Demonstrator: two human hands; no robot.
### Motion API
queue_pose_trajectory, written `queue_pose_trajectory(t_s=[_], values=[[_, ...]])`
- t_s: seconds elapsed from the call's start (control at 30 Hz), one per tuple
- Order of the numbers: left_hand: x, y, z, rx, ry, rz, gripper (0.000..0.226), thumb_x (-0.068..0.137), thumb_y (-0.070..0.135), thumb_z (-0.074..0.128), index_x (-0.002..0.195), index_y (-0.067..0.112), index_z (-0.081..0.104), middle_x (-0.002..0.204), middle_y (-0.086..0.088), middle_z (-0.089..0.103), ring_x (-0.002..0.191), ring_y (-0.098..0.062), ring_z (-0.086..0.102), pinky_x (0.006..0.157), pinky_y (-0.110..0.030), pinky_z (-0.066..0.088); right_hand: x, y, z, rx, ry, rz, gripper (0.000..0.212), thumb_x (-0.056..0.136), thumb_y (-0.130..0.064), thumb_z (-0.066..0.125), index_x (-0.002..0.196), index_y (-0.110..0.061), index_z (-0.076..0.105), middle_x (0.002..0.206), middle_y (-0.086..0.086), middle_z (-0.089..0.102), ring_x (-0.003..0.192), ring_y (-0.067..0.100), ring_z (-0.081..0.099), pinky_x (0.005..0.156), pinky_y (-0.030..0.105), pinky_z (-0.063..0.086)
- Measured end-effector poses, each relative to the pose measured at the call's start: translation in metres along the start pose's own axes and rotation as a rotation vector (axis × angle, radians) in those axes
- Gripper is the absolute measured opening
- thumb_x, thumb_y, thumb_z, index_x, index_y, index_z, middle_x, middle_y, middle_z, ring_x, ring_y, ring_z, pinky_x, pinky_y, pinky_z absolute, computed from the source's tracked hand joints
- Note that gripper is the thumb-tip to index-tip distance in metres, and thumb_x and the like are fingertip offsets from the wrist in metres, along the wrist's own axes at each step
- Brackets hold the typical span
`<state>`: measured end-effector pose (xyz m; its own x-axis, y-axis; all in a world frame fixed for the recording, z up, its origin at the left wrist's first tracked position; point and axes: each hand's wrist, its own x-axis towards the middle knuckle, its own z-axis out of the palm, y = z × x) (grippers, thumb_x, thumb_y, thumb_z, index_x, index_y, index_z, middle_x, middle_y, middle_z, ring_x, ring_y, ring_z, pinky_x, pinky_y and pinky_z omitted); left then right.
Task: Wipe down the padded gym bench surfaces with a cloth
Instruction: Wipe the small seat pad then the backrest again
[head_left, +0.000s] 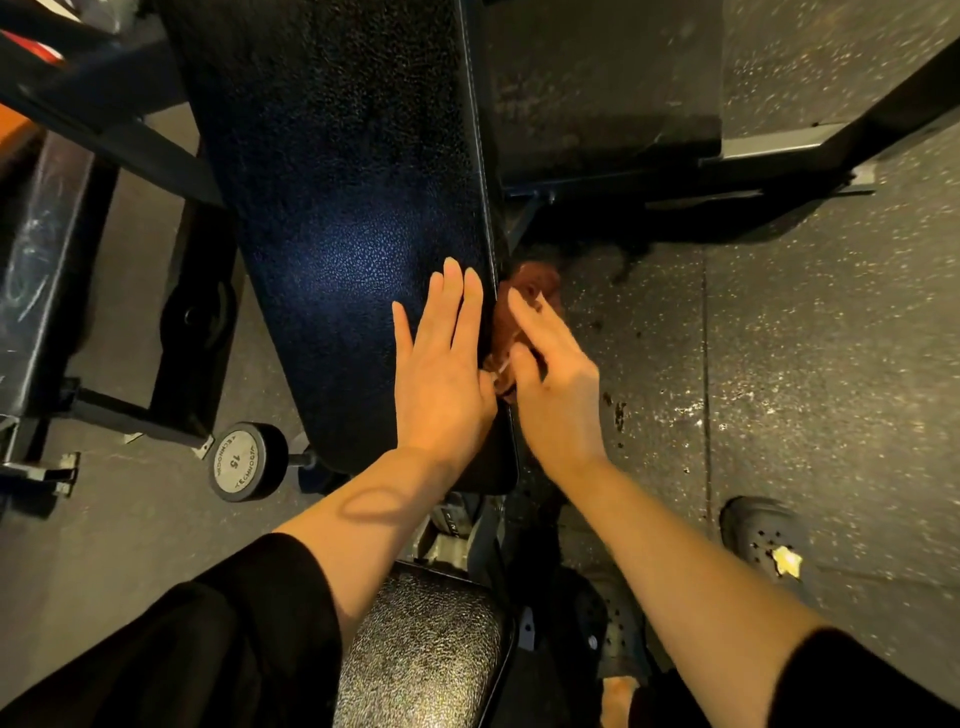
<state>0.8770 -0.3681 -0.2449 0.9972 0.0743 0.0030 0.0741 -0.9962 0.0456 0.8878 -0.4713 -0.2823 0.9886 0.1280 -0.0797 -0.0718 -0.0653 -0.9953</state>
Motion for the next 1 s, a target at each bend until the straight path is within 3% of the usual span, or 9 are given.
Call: queue_pose_trajectory(t_s=[0.07, 0.13, 0.27, 0.4, 0.5, 0.6, 0.7, 0.83, 1.0], values=[[-0.001, 0.001, 0.0, -0.029, 0.013, -0.002, 0.088, 0.073, 0.001, 0.055, 0.151, 0.01, 0.015, 0.16, -0.01, 0.008, 0.147, -0.022, 0.003, 0.117, -0.044, -0.007, 0.023, 0.001, -0.006, 0.039, 0.013, 0.106, 0.049, 0.091, 0.003, 0.05, 0.138, -0.012, 0.049, 0.136, 0.003, 0.054, 0.127, 0.009, 0.047, 0.112, 0.029, 0.034], [-0.001, 0.001, 0.001, -0.047, 0.017, 0.0, 0.09, 0.072, -0.001, 0.054, 0.151, 0.01, 0.015, 0.16, -0.009, 0.007, 0.147, -0.021, 0.002, 0.117, -0.043, -0.008, 0.037, -0.007, -0.012, 0.04, 0.069, 0.139, 0.052, 0.088, 0.0, 0.056, 0.138, -0.013, 0.048, 0.128, -0.001, 0.058, 0.118, 0.005, 0.053, 0.107, 0.021, 0.038], [0.0, -0.001, 0.002, -0.044, 0.023, -0.006, 0.089, 0.073, -0.002, 0.053, 0.152, 0.011, 0.014, 0.16, -0.008, 0.006, 0.147, -0.02, 0.001, 0.116, -0.042, -0.01, 0.023, -0.012, -0.001, -0.027, 0.093, -0.101, 0.044, 0.082, 0.0, 0.059, 0.125, -0.003, 0.058, 0.128, 0.009, 0.056, 0.121, 0.01, 0.049, 0.106, 0.017, 0.035], [0.0, 0.001, -0.003, -0.046, 0.021, 0.001, 0.088, 0.073, -0.004, 0.053, 0.151, 0.01, 0.016, 0.16, -0.007, 0.008, 0.147, -0.02, 0.002, 0.116, -0.043, -0.01, 0.048, -0.018, -0.004, -0.037, 0.053, 0.191, 0.046, 0.086, 0.007, 0.051, 0.126, -0.015, 0.057, 0.118, -0.002, 0.053, 0.114, 0.012, 0.051, 0.098, 0.015, 0.037], [-0.001, -0.002, -0.006, -0.044, 0.015, 0.016, 0.089, 0.074, -0.004, 0.054, 0.152, 0.012, 0.014, 0.16, -0.005, 0.008, 0.147, -0.018, 0.002, 0.116, -0.04, -0.014, 0.047, -0.035, 0.0, 0.002, 0.14, 0.089, 0.049, 0.085, 0.006, 0.054, 0.13, -0.015, 0.054, 0.124, 0.001, 0.052, 0.113, 0.007, 0.05, 0.099, 0.01, 0.035], [0.0, -0.006, -0.01, -0.045, 0.02, 0.045, 0.084, 0.075, -0.002, 0.057, 0.15, 0.012, 0.021, 0.159, -0.006, 0.016, 0.146, -0.018, 0.011, 0.117, -0.038, -0.016, 0.041, -0.035, 0.004, -0.069, 0.073, 0.051, 0.048, 0.086, 0.003, 0.058, 0.131, -0.013, 0.054, 0.13, 0.005, 0.05, 0.121, 0.011, 0.048, 0.107, 0.02, 0.035], [0.006, -0.013, -0.021, -0.086, 0.074, 0.061, 0.07, 0.077, 0.002, 0.054, 0.144, 0.011, 0.037, 0.15, -0.007, 0.036, 0.139, -0.017, 0.03, 0.119, -0.041, -0.006, 0.068, -0.053, -0.005, -0.049, 0.122, 0.088, 0.045, 0.087, 0.004, 0.055, 0.129, -0.014, 0.056, 0.124, 0.003, 0.055, 0.113, 0.009, 0.052, 0.103, 0.019, 0.038], [0.028, -0.019, -0.037, -0.164, 0.175, 0.082, 0.063, 0.08, 0.001, 0.052, 0.141, 0.008, 0.04, 0.144, -0.007, 0.043, 0.135, -0.017, 0.034, 0.12, -0.046, 0.001, 0.086, -0.083, 0.001, -0.039, 0.114, -0.137, 0.048, 0.089, 0.0, 0.053, 0.134, -0.016, 0.051, 0.132, 0.002, 0.053, 0.123, 0.009, 0.047, 0.108, 0.022, 0.035], [0.061, -0.023, -0.048, -0.186, 0.284, 0.108, 0.065, 0.078, -0.006, 0.057, 0.14, 0.006, 0.04, 0.144, -0.01, 0.043, 0.134, -0.019, 0.034, 0.12, -0.044, 0.003, 0.095, -0.084, 0.005, 0.034, 0.082, -0.025, 0.056, 0.089, 0.006, 0.05, 0.139, -0.019, 0.046, 0.14, -0.001, 0.049, 0.128, 0.004, 0.043, 0.111, 0.02, 0.031]])
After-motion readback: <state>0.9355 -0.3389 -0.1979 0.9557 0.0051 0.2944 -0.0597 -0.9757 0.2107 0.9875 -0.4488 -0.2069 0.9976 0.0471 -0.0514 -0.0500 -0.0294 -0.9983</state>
